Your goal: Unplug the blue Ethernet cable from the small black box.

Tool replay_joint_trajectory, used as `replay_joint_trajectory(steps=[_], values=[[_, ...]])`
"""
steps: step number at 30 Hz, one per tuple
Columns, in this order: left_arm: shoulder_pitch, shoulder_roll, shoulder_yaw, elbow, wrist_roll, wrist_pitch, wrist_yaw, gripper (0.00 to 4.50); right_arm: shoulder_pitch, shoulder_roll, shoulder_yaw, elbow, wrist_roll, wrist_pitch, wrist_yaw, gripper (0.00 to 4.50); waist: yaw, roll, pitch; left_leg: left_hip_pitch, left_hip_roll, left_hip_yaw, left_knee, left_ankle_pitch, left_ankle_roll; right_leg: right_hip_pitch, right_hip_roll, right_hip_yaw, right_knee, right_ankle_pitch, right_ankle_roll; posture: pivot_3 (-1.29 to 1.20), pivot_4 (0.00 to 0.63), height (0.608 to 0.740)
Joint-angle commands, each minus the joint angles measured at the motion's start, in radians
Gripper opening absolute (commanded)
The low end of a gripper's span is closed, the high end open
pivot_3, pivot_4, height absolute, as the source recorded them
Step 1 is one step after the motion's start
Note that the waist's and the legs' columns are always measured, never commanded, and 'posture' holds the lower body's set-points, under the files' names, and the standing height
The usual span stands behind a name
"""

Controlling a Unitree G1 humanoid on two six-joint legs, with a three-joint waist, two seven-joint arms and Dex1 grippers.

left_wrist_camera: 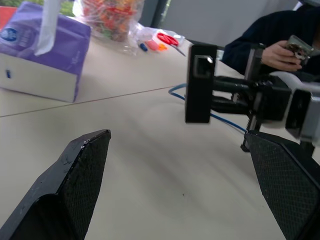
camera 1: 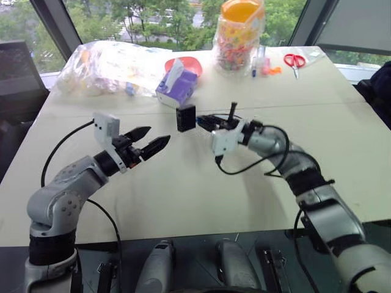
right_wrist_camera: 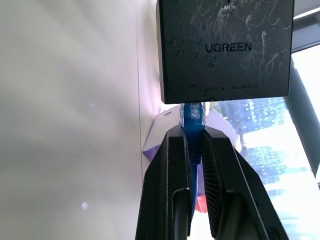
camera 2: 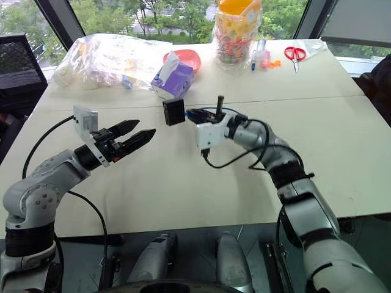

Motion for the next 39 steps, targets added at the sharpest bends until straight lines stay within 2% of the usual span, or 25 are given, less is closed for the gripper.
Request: replay_joint_trajectory(steps=[1,12,16,23,27,30,32,35,38,39], values=[[-0.049,0.021,-0.017,0.021,-0.009,-0.002,-0.054,4.50,0.025,0.006,-0.020,-0.175,-0.030,0.057,-0.041,0.07,0.002,0.000,0.000,0.001,0.000,0.000,0.000,0.000,0.000,0.001,0.000,0.000,0.000,0.000,0.000,0.00,0.150,0.726],[-0.097,0.041,-0.082,0.044,0.061,-0.050,-0.138,4.50,0.043,0.013,0.023,-0.251,-0.048,0.114,-0.035,0.07,0.005,-0.001,0.000,0.001,0.000,0.000,0.001,0.000,0.000,0.004,0.000,0.000,-0.002,0.000,-0.001,0.00,0.150,0.726],[-0.107,0.032,-0.078,0.049,0.068,-0.061,-0.137,3.35,0.046,0.004,0.043,-0.259,-0.044,0.111,-0.019,0.00,0.005,-0.001,0.000,0.001,0.000,0.000,0.001,0.000,0.000,0.003,0.000,0.000,-0.002,0.000,-0.001,0.00,0.150,0.726],[-0.135,0.004,-0.052,0.060,0.047,-0.052,-0.110,0.45,0.051,-0.002,0.056,-0.269,-0.036,0.107,-0.008,0.00,0.006,-0.001,0.000,0.001,0.000,0.000,0.001,0.000,0.000,0.004,0.000,0.000,-0.002,0.000,-0.001,0.00,0.150,0.726],[-0.126,0.006,-0.059,0.056,0.049,-0.051,-0.108,0.46,0.052,-0.006,0.058,-0.274,-0.024,0.108,0.004,0.00,0.005,-0.001,0.000,0.001,0.000,0.000,0.001,0.000,0.000,0.004,0.000,0.000,-0.002,0.000,-0.001,0.00,0.150,0.726],[-0.121,0.016,-0.064,0.068,0.065,-0.051,-0.108,0.46,0.051,-0.009,0.053,-0.269,0.067,0.126,0.084,0.00,0.006,-0.001,0.000,0.001,0.000,0.000,0.001,0.000,0.000,0.003,0.000,0.000,-0.002,0.000,-0.001,0.00,0.150,0.726],[-0.125,0.018,-0.064,0.075,0.067,-0.053,-0.111,0.46,0.046,-0.015,0.046,-0.264,0.142,0.127,0.142,0.90,0.006,-0.001,0.000,0.001,0.000,0.000,0.001,0.000,0.000,0.004,0.000,0.000,-0.002,0.000,-0.001,0.00,0.150,0.726],[-0.130,0.034,-0.062,0.087,0.066,-0.048,-0.126,0.46,0.043,-0.005,0.026,-0.287,0.282,0.232,0.261,2.31,0.005,-0.001,0.000,0.001,0.000,0.000,0.001,0.000,0.000,0.004,0.000,0.000,-0.002,0.000,-0.001,0.00,0.150,0.726],[-0.124,0.083,-0.054,0.088,0.030,-0.014,-0.190,0.46,0.032,-0.026,-0.003,-0.365,0.572,0.465,0.512,3.86,0.005,-0.001,0.001,0.001,0.000,0.000,0.001,0.000,0.000,0.004,0.000,0.000,-0.002,0.000,-0.001,0.00,0.150,0.726],[-0.123,0.104,-0.041,0.082,-0.004,0.014,-0.216,0.46,0.022,-0.043,-0.019,-0.392,0.670,0.561,0.599,3.86,0.005,-0.001,0.001,0.001,0.000,-0.001,0.001,0.000,0.000,0.004,0.000,0.000,-0.002,0.000,-0.001,0.00,0.150,0.726]])
